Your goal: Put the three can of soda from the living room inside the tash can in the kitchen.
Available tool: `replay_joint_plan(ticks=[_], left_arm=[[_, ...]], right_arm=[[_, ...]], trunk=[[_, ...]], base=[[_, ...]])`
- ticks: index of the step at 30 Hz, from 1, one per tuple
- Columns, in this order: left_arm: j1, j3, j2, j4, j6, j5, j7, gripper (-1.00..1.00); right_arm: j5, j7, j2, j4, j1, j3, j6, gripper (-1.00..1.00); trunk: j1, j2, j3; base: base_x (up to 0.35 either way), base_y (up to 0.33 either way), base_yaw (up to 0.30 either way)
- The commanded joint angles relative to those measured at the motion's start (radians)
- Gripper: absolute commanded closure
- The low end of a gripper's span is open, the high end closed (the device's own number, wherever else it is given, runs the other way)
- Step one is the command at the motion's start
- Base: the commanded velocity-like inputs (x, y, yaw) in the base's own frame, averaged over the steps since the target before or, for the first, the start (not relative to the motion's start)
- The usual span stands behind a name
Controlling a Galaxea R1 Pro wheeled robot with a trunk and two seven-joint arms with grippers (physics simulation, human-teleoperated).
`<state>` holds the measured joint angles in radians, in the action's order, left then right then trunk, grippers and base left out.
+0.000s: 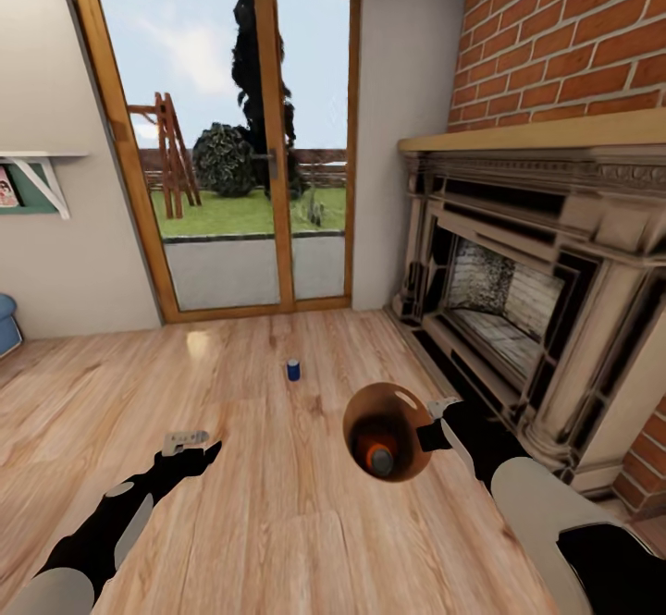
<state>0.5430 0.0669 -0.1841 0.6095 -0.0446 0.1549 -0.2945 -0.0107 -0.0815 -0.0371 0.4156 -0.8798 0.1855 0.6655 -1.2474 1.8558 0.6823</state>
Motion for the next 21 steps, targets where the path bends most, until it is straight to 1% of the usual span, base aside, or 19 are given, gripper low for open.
replay_joint_plan(ticks=[1,21], left_arm=[[0.0,0.0,0.0,0.0,0.0,0.0,0.0,-1.0],[0.0,-0.001,0.0,0.0,0.0,0.0,0.0,-1.0]], right_arm=[[0.011,-0.001,0.0,0.002,-0.001,-0.003,0.0,1.0],[0.01,-0.001,0.001,0.0,-0.001,-0.002,0.0,1.0]], trunk=[[0.0,0.0,0.0],[0.0,0.0,0.0]], base=[[0.322,-0.013,0.0],[0.322,-0.062,0.0]])
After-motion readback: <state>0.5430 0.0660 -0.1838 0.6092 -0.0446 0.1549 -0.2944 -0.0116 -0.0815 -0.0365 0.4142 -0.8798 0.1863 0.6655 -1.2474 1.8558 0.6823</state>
